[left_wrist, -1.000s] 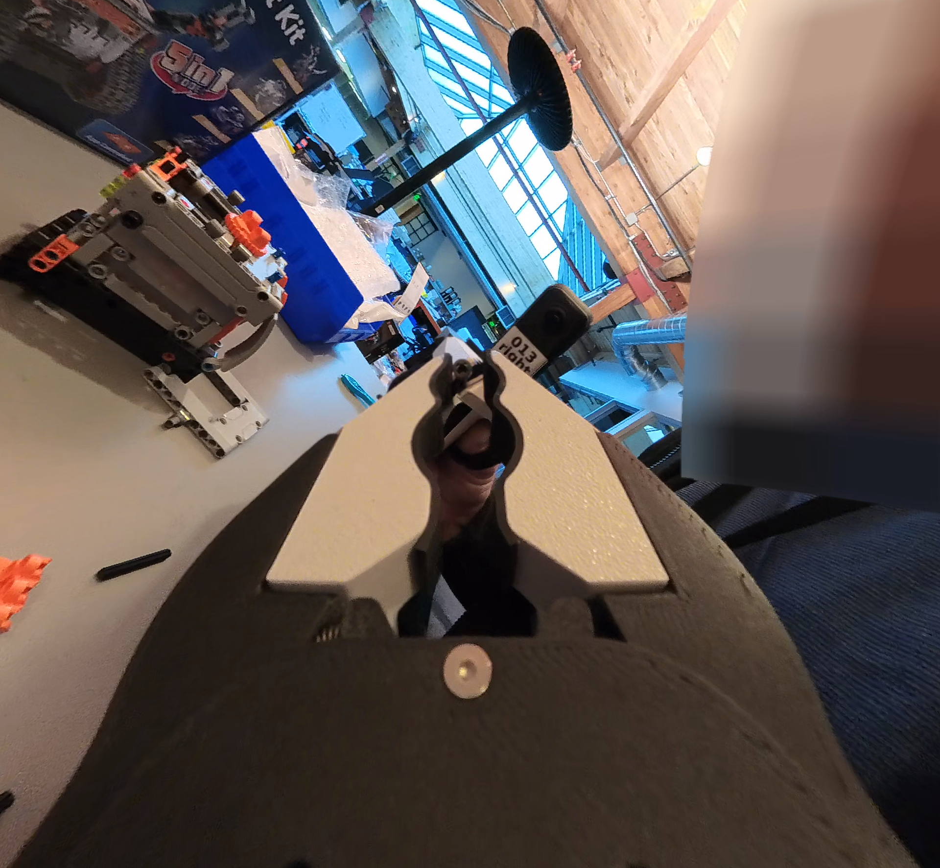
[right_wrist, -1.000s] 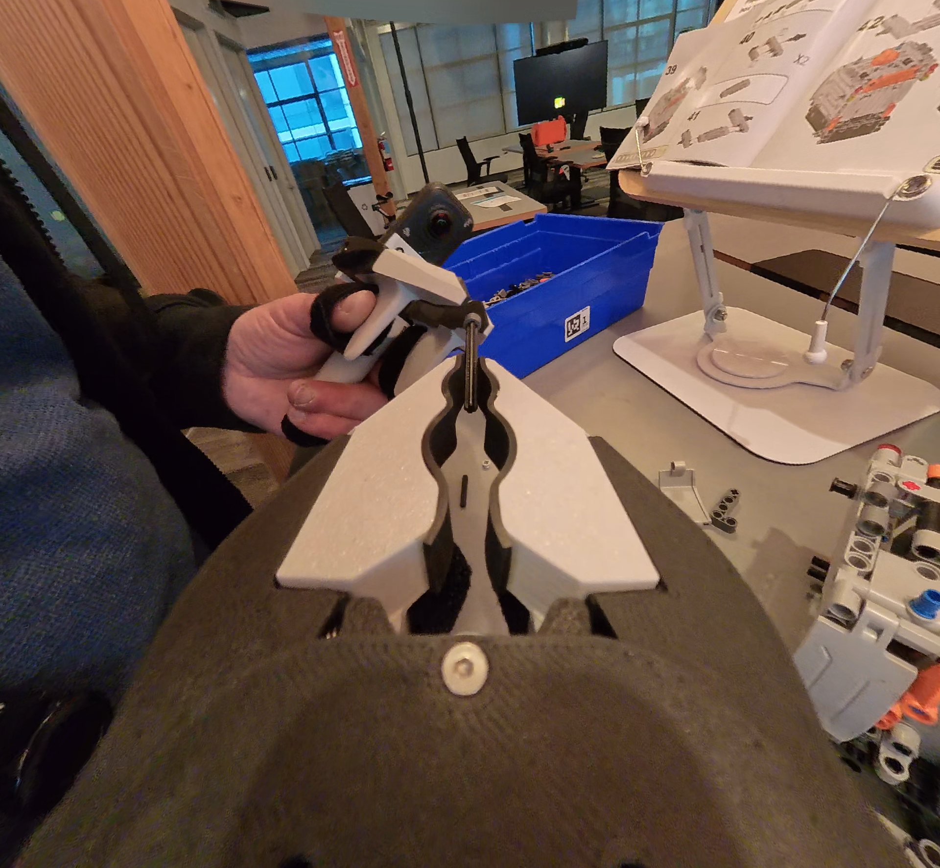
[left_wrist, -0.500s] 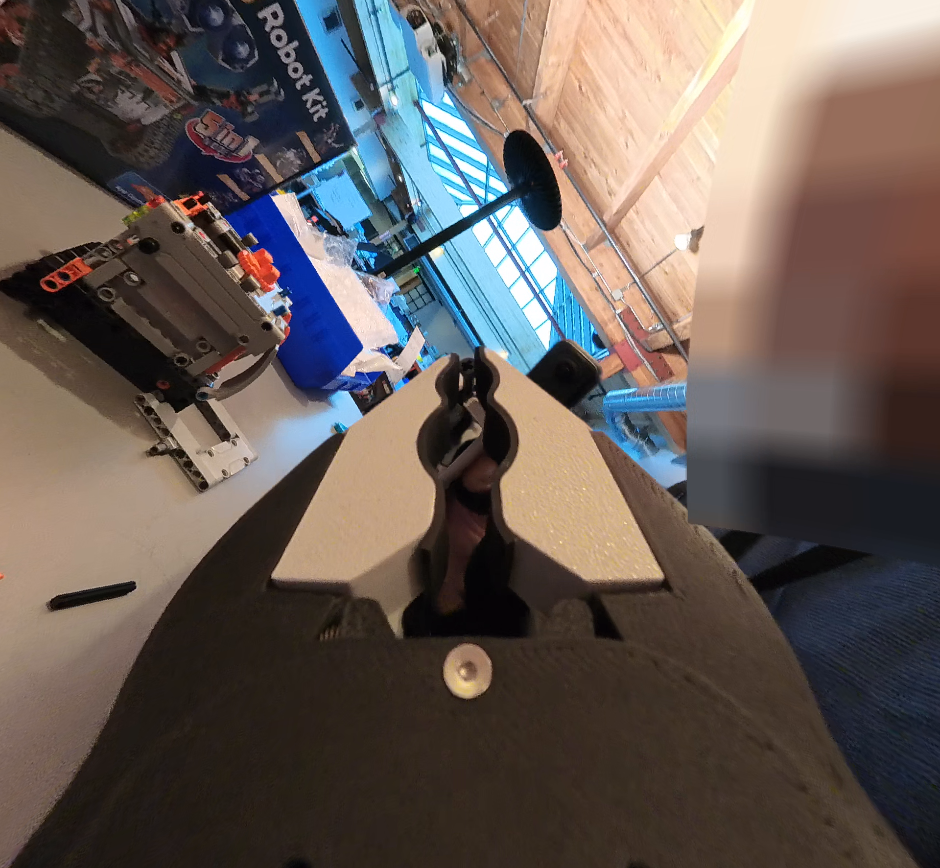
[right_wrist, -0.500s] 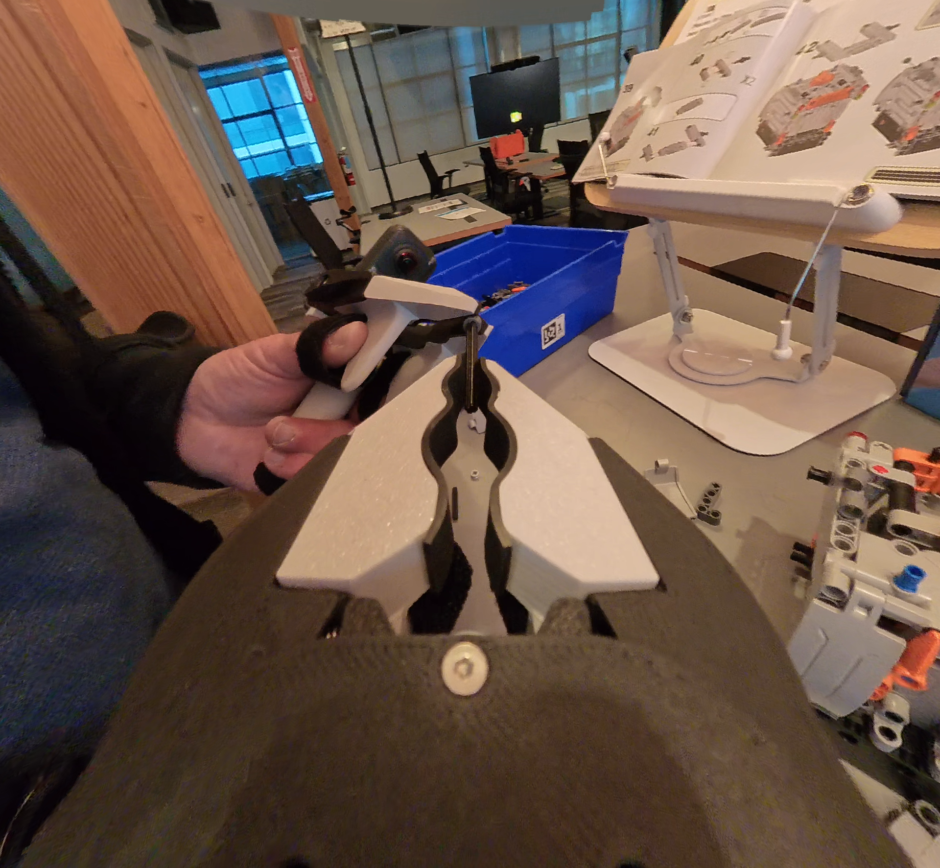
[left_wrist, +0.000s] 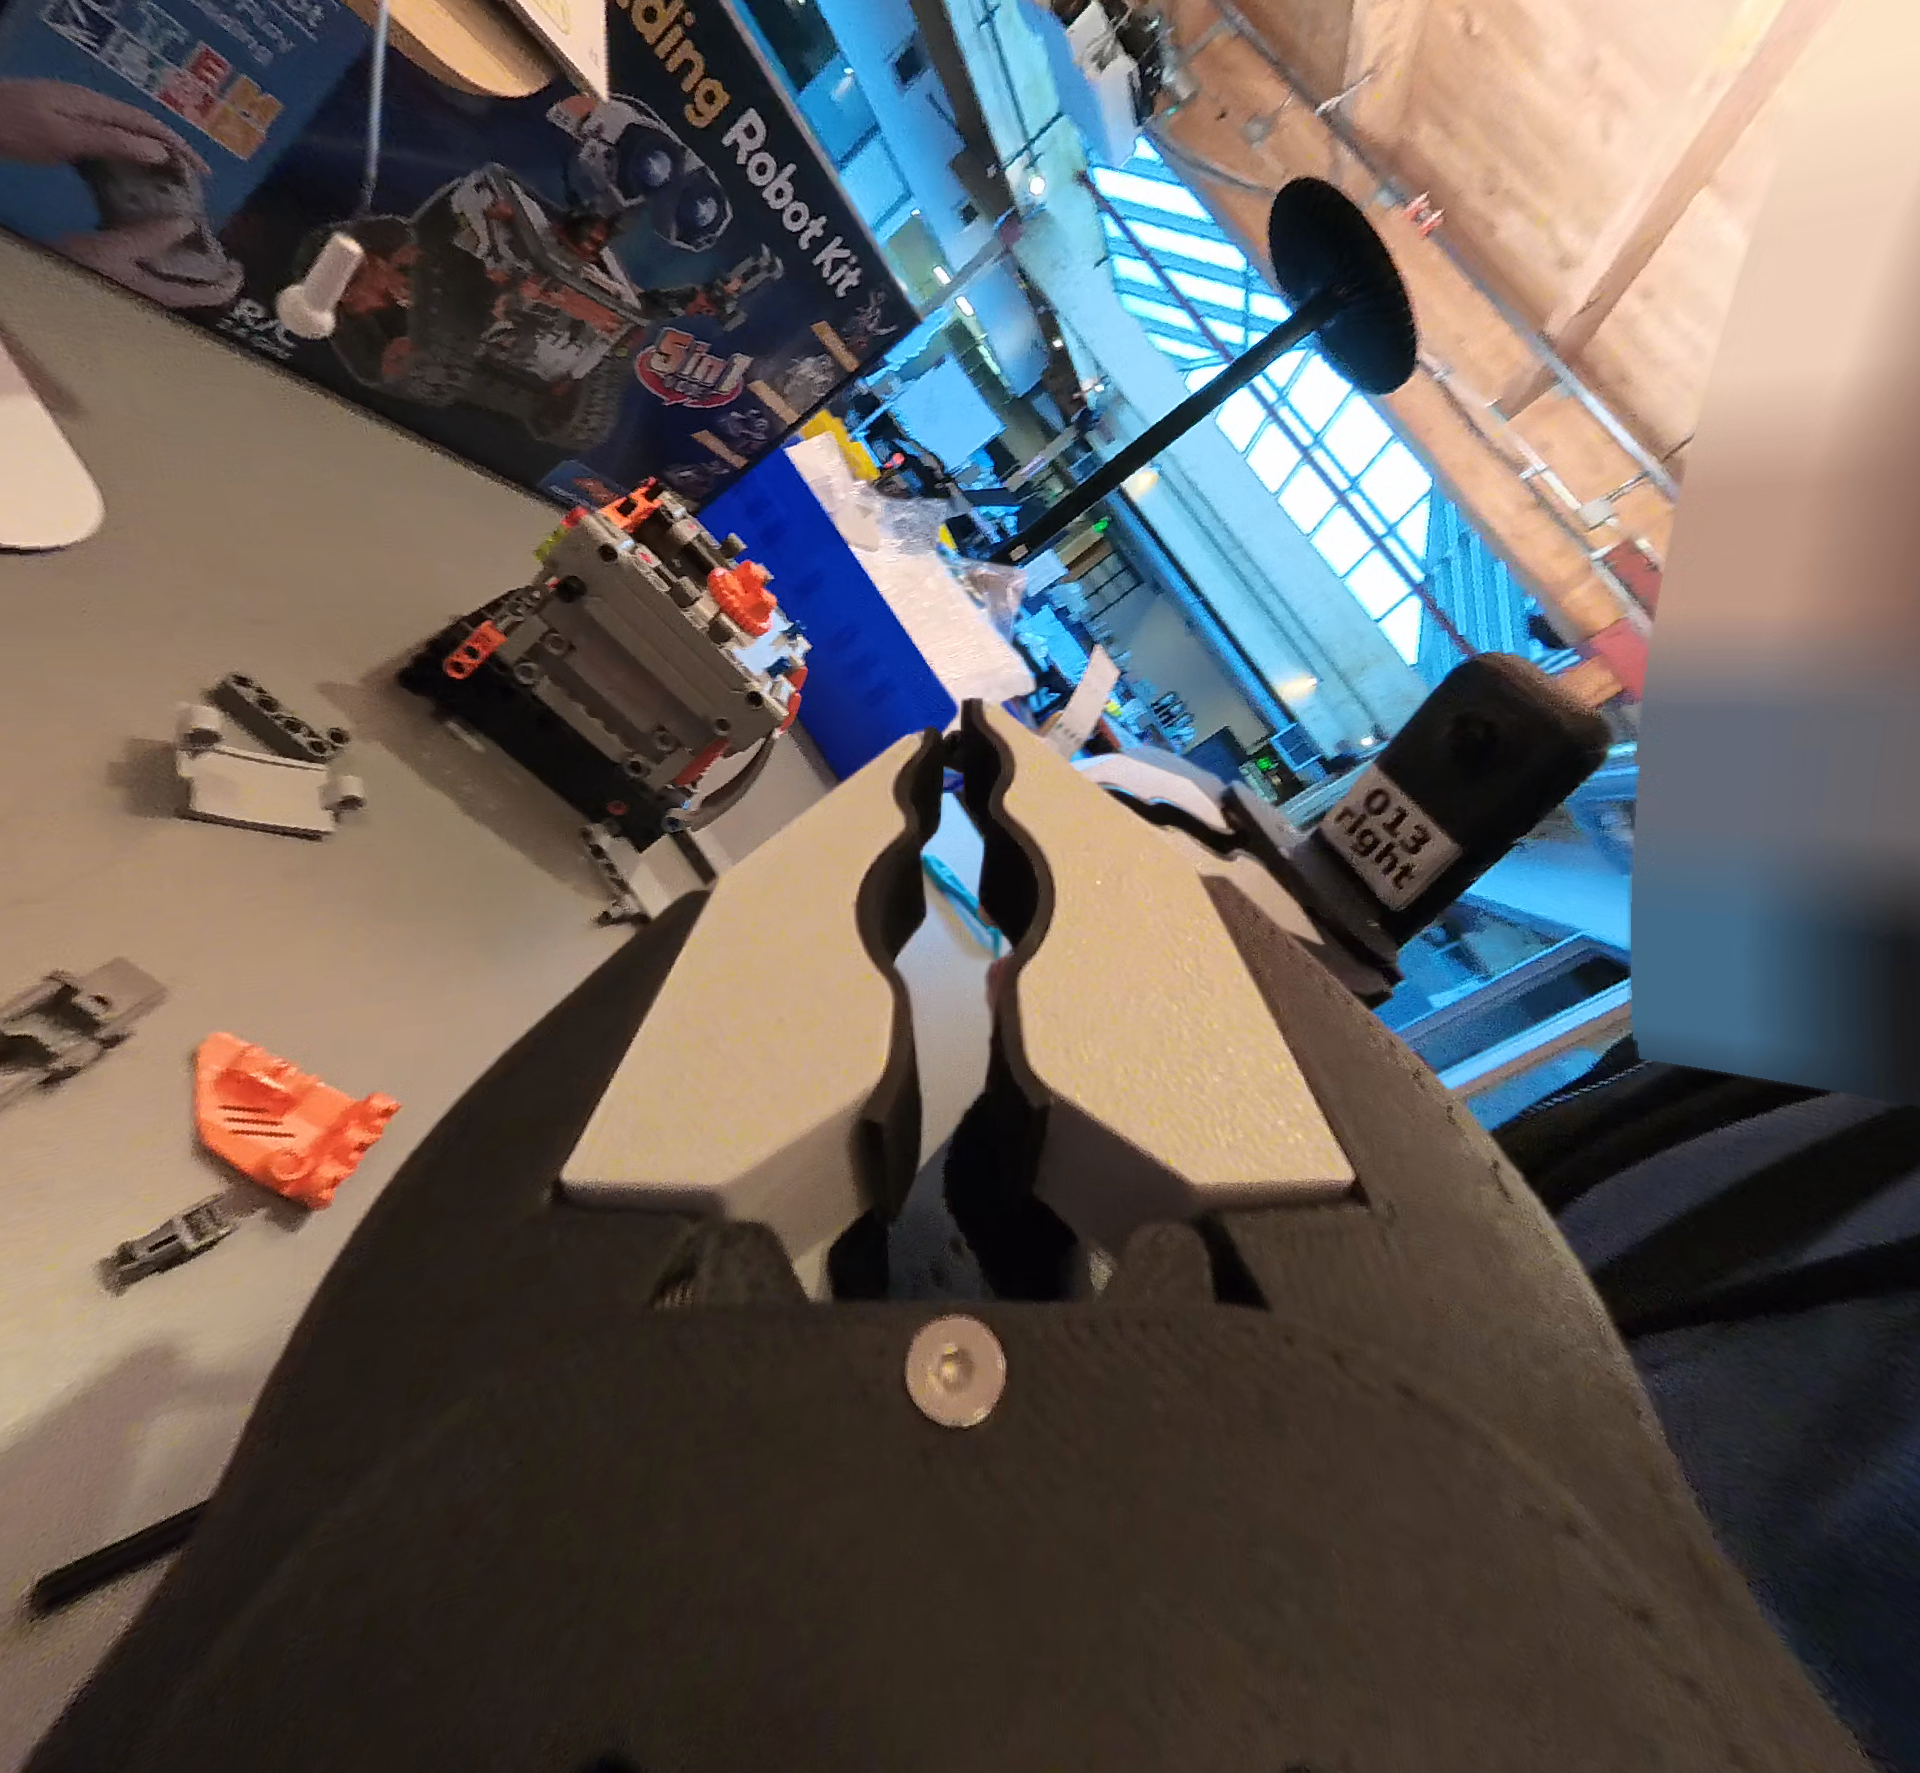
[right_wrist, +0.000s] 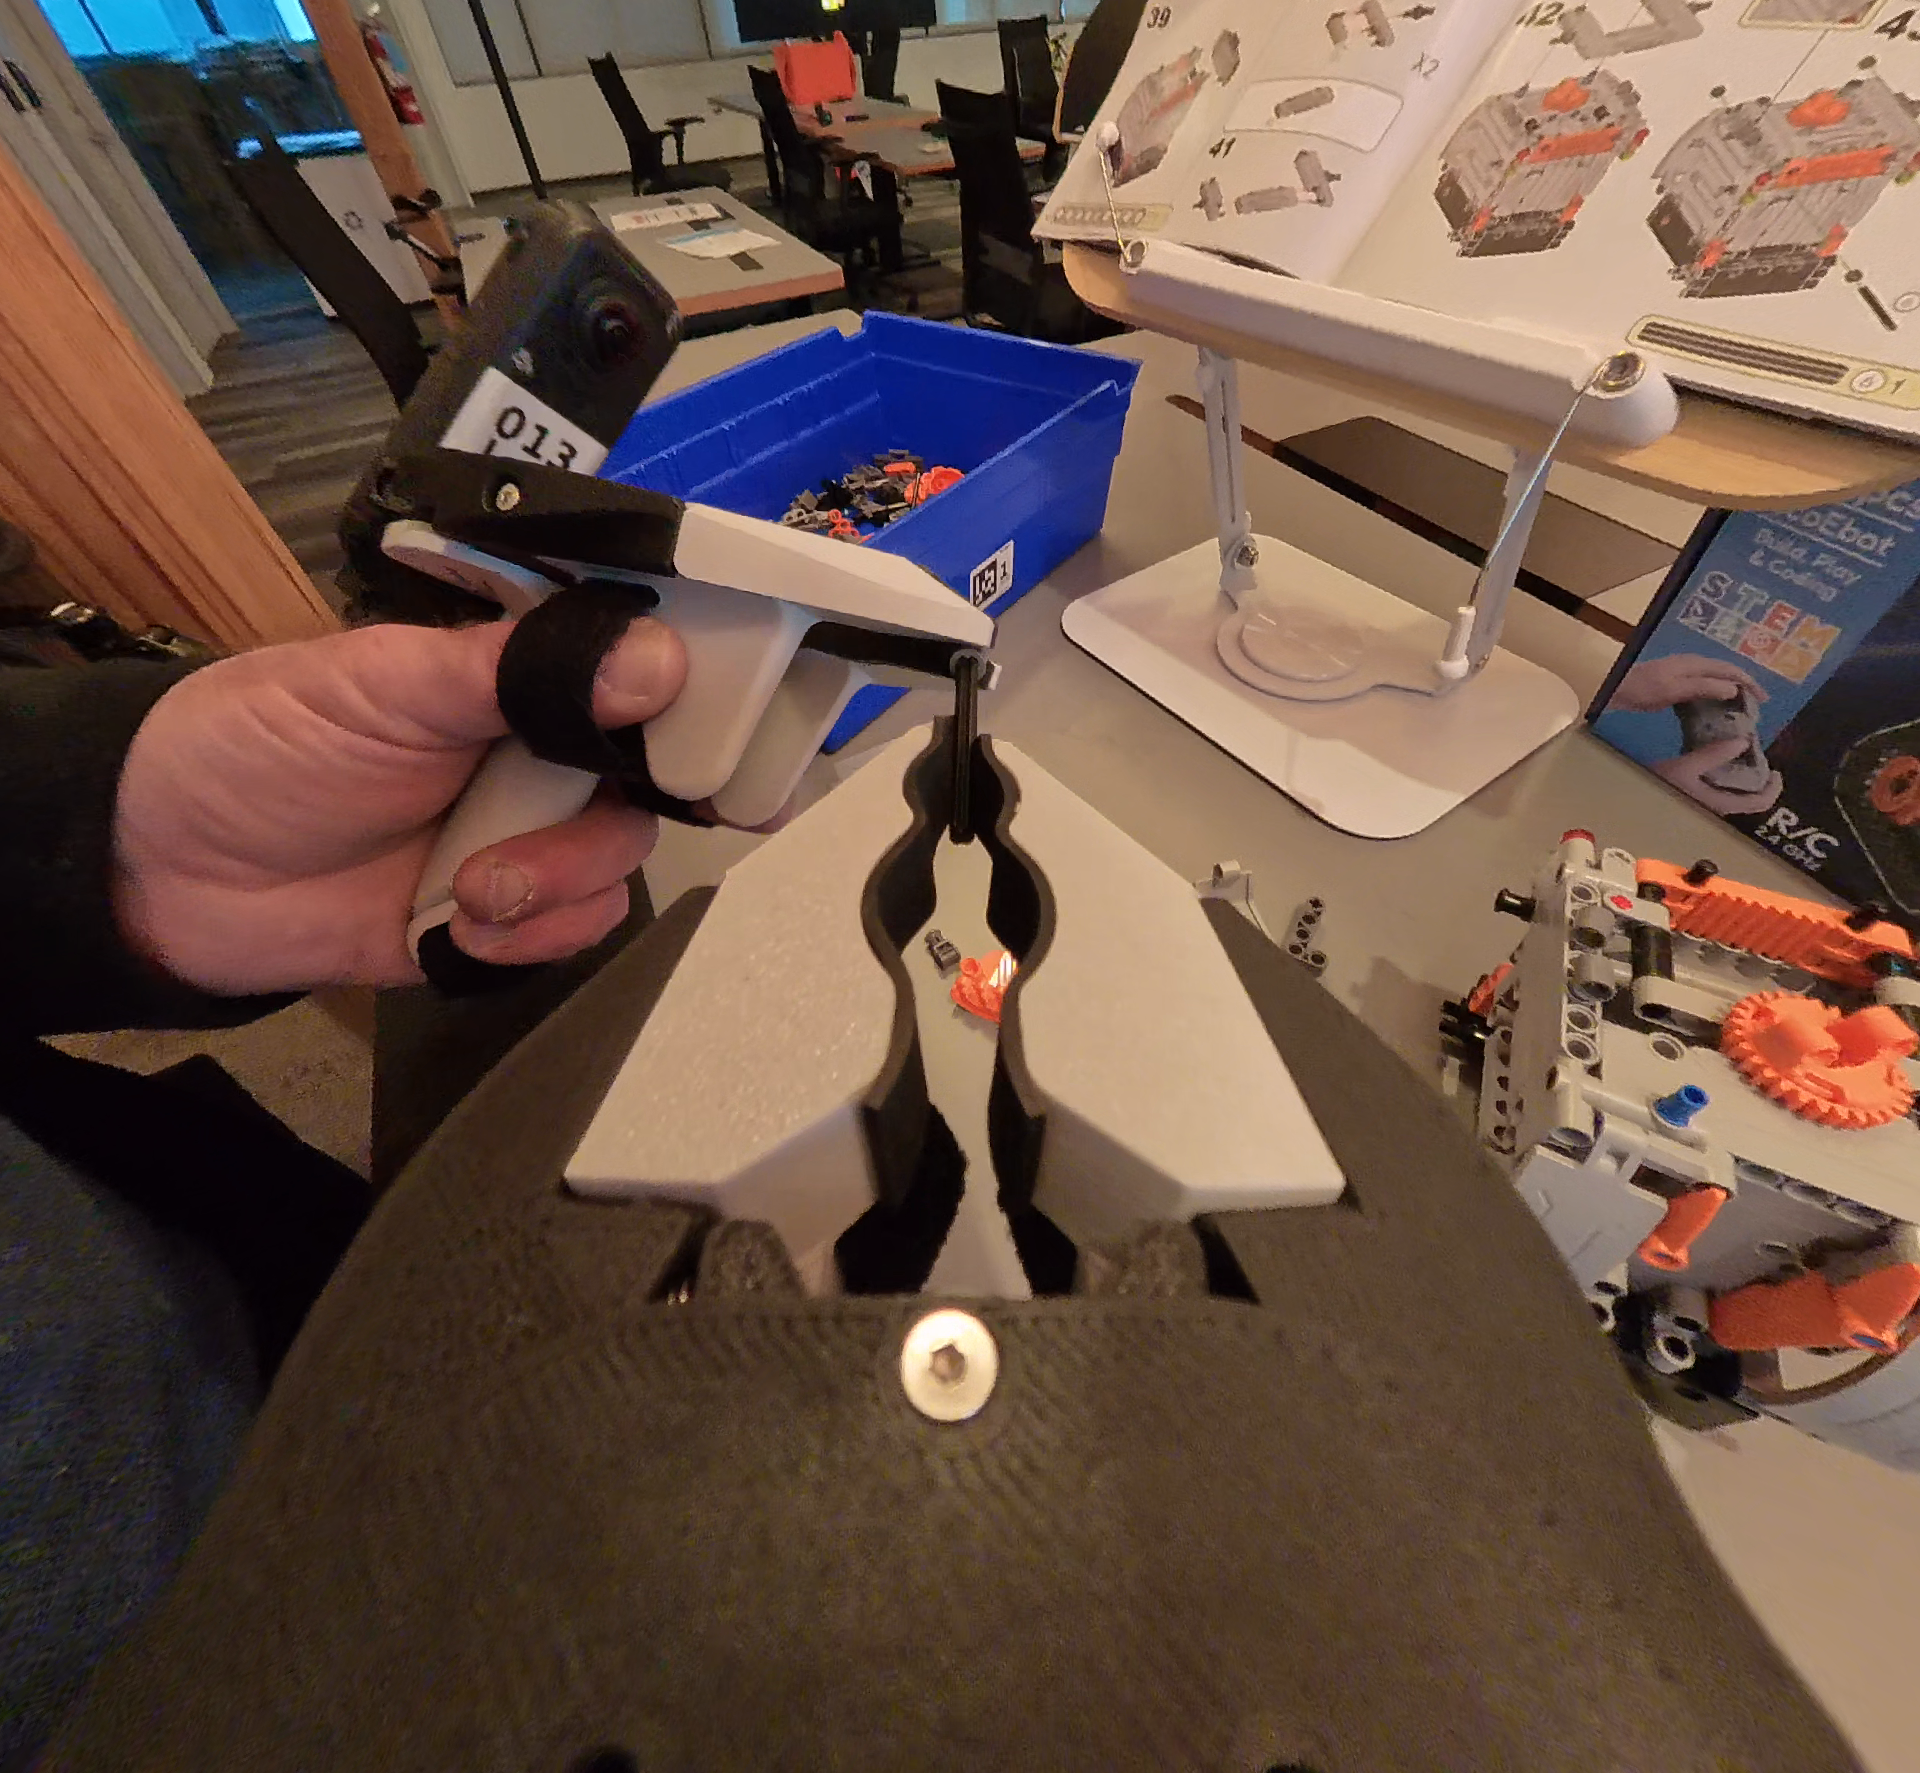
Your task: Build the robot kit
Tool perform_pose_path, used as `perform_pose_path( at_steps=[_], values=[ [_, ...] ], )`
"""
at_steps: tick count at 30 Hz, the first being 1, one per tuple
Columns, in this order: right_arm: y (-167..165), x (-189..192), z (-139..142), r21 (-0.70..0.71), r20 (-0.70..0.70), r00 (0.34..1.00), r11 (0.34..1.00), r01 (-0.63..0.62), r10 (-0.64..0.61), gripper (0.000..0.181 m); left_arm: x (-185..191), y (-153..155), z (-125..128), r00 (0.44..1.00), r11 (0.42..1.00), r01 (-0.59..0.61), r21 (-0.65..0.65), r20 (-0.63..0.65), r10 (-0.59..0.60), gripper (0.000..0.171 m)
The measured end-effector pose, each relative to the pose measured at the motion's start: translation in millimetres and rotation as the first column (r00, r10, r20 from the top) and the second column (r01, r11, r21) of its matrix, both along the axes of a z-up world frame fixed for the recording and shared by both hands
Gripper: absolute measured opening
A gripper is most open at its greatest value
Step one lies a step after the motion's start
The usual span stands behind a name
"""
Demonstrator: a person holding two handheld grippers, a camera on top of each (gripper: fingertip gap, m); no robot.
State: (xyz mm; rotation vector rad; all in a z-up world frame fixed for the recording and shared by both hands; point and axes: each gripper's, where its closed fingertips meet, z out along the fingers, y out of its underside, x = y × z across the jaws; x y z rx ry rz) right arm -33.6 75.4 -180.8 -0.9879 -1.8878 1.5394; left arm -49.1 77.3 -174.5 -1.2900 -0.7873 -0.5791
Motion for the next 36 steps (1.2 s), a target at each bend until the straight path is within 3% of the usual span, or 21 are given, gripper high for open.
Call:
perform_pose_path(
  at_steps=[5, 21, 27, 33, 36],
  values=[
    [-2, -2, -10, -0.014, 0.054, 0.999, 1.0, 0.003, -0.002, 0.0, -4, -1, -13, 0.993, 0.987, -0.046, -0.152, -0.115, 0.029, 0.0],
    [-6, -9, -41, 0.083, 0.141, 0.989, 0.996, 0.034, -0.046, 0.0, -11, -4, -49, 0.953, 0.89, -0.156, -0.429, -0.302, 0.021, 0.0],
    [-7, -11, -54, 0.132, 0.166, 0.985, 0.991, 0.029, -0.051, 0.0, -14, -4, -62, 0.96, 0.866, -0.162, -0.473, -0.279, 0.027, 0.0],
    [-5, -13, -61, 0.129, 0.183, 0.982, 0.991, 0.024, -0.047, 0.0, -15, -2, -68, 0.977, 0.88, -0.141, -0.454, -0.21, 0.048, 0.002],
    [-5, -13, -64, 0.134, 0.191, 0.981, 0.991, 0.019, -0.044, 0.0, -14, -2, -72, 0.971, 0.861, -0.151, -0.485, -0.238, 0.036, 0.001]
  ],
)
